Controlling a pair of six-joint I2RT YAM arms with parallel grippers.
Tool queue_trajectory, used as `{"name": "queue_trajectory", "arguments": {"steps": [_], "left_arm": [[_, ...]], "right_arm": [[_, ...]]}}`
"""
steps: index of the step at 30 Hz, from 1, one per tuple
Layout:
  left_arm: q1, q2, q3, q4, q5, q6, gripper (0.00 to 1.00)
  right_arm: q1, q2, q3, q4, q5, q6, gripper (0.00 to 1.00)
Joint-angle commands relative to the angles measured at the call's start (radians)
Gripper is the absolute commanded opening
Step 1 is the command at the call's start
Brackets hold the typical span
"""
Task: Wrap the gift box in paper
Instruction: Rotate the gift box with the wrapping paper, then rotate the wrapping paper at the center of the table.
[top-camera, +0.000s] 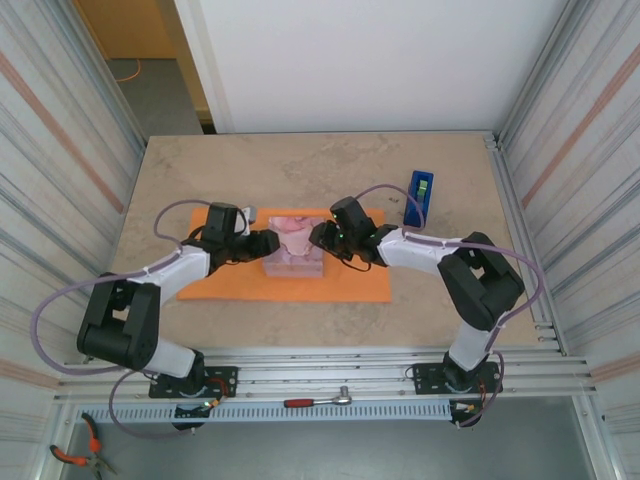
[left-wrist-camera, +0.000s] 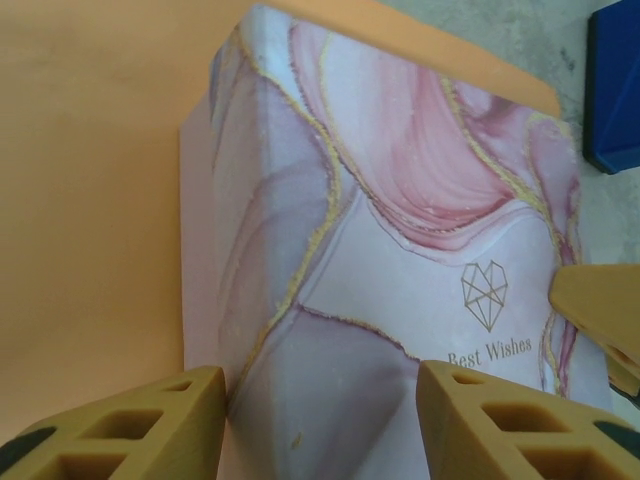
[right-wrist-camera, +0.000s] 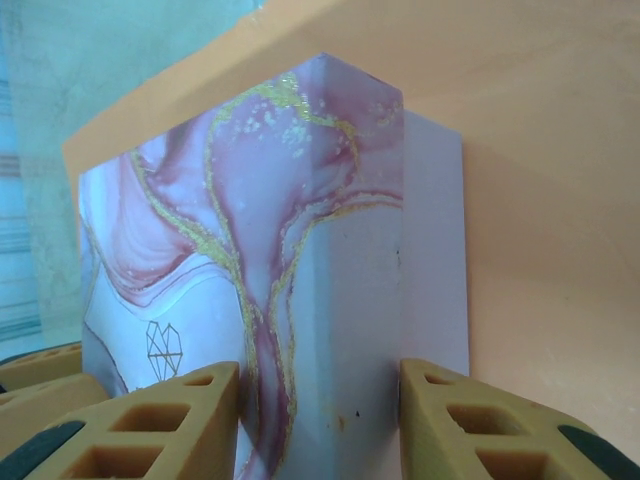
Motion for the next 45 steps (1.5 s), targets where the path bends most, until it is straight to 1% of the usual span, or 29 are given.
{"name": "queue_trajectory", "arguments": {"steps": [1, 3, 5, 7, 12, 14, 16, 19, 24, 25, 27, 28, 29, 30, 39, 45], "left_arm": [[-0.006, 0.008, 0.024, 0.059, 0.046, 0.014, 0.57], [0.006, 0.009, 0.012, 0.063, 0.033, 0.004, 0.63], [0.021, 0.004, 0.005, 0.062, 0.025, -0.004, 0.67], [0.038, -0.009, -0.004, 0.061, 0.025, -0.012, 0.69], [0.077, -0.079, -0.02, 0.04, 0.008, -0.016, 0.75], [0.088, -0.103, -0.021, 0.028, 0.005, -0.014, 0.76], [0.094, -0.124, -0.023, 0.019, 0.001, -0.014, 0.77], [0.095, -0.145, -0.025, 0.01, -0.004, -0.016, 0.78], [0.096, -0.15, -0.016, -0.001, 0.008, -0.005, 0.79], [0.095, -0.153, -0.015, -0.001, 0.008, -0.005, 0.8], [0.093, -0.161, -0.014, -0.004, 0.01, -0.009, 0.83], [0.095, -0.163, -0.012, -0.005, 0.011, -0.009, 0.95], [0.094, -0.167, -0.01, -0.007, 0.013, -0.009, 0.99], [0.094, -0.172, -0.006, -0.011, 0.012, -0.008, 0.99], [0.093, -0.214, 0.003, -0.052, 0.016, -0.008, 0.99], [0.093, -0.217, 0.014, -0.074, 0.012, -0.007, 0.99]], "right_arm": [[0.028, 0.006, -0.001, 0.057, -0.043, 0.027, 0.48], [0.02, -0.017, -0.023, 0.05, -0.04, 0.022, 0.65], [0.01, -0.049, -0.048, 0.044, -0.037, 0.011, 0.72], [-0.004, -0.09, -0.079, 0.03, -0.029, 0.004, 0.73], [-0.06, -0.192, -0.207, 0.039, -0.027, 0.002, 0.7], [-0.08, -0.221, -0.249, 0.038, -0.026, -0.001, 0.68], [-0.1, -0.233, -0.287, 0.04, -0.035, -0.001, 0.62], [-0.115, -0.239, -0.325, 0.044, -0.034, -0.003, 0.5], [-0.134, -0.22, -0.374, 0.082, -0.045, -0.016, 0.25], [-0.139, -0.213, -0.382, 0.086, -0.047, -0.018, 0.22], [-0.15, -0.199, -0.394, 0.093, -0.055, -0.024, 0.16], [-0.154, -0.194, -0.398, 0.097, -0.058, -0.027, 0.14], [-0.16, -0.189, -0.401, 0.097, -0.061, -0.033, 0.12], [-0.167, -0.184, -0.403, 0.094, -0.065, -0.042, 0.09], [-0.246, -0.149, -0.415, 0.052, -0.104, -0.107, 0.01], [-0.303, -0.147, -0.416, 0.006, -0.114, -0.155, 0.0]]}}
